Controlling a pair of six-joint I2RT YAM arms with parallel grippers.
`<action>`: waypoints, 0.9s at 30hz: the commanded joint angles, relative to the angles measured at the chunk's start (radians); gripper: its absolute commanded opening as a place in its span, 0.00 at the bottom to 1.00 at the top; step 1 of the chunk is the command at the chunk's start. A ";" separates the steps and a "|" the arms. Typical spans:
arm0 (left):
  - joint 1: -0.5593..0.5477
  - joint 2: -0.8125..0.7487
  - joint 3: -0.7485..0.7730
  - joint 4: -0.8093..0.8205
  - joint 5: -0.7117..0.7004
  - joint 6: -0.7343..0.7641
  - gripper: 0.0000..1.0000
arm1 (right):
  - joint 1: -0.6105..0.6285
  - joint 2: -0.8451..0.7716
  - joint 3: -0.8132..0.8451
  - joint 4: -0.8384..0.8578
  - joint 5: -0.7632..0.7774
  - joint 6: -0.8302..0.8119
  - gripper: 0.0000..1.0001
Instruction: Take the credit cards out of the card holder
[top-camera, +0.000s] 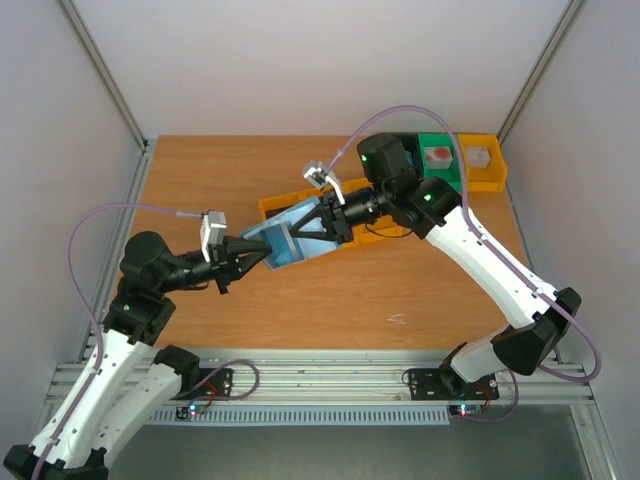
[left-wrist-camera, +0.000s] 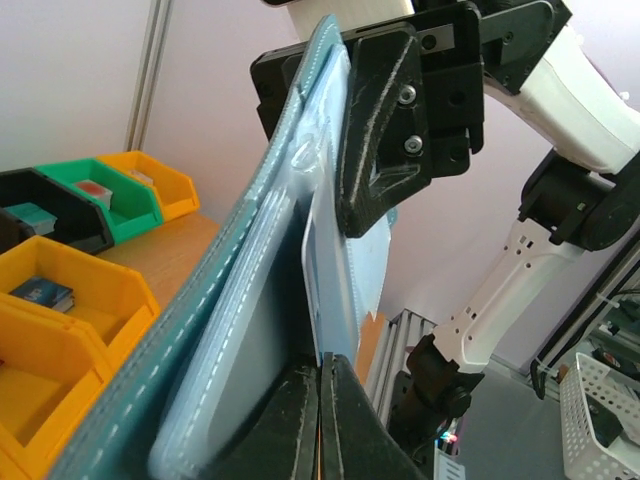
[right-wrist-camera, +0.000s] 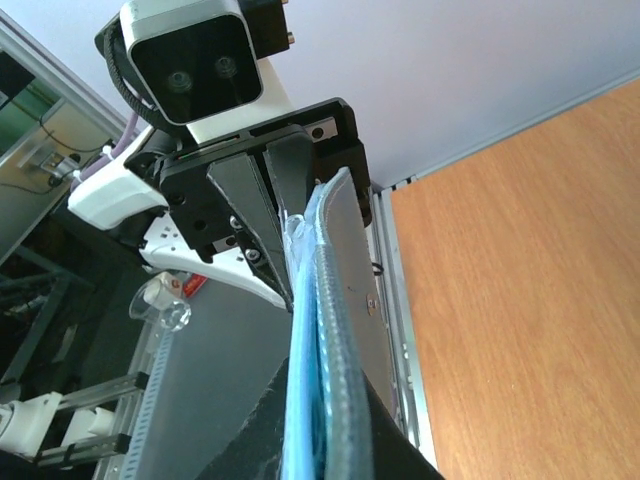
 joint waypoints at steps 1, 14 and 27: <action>0.004 0.005 -0.009 0.075 0.022 -0.044 0.00 | 0.000 -0.028 0.038 -0.019 -0.044 -0.017 0.01; 0.007 -0.033 -0.008 0.050 -0.042 -0.053 0.00 | -0.031 -0.074 0.006 -0.091 0.001 -0.068 0.06; 0.028 -0.082 -0.016 -0.099 -0.136 0.050 0.00 | -0.215 -0.156 -0.089 -0.129 0.086 -0.011 0.01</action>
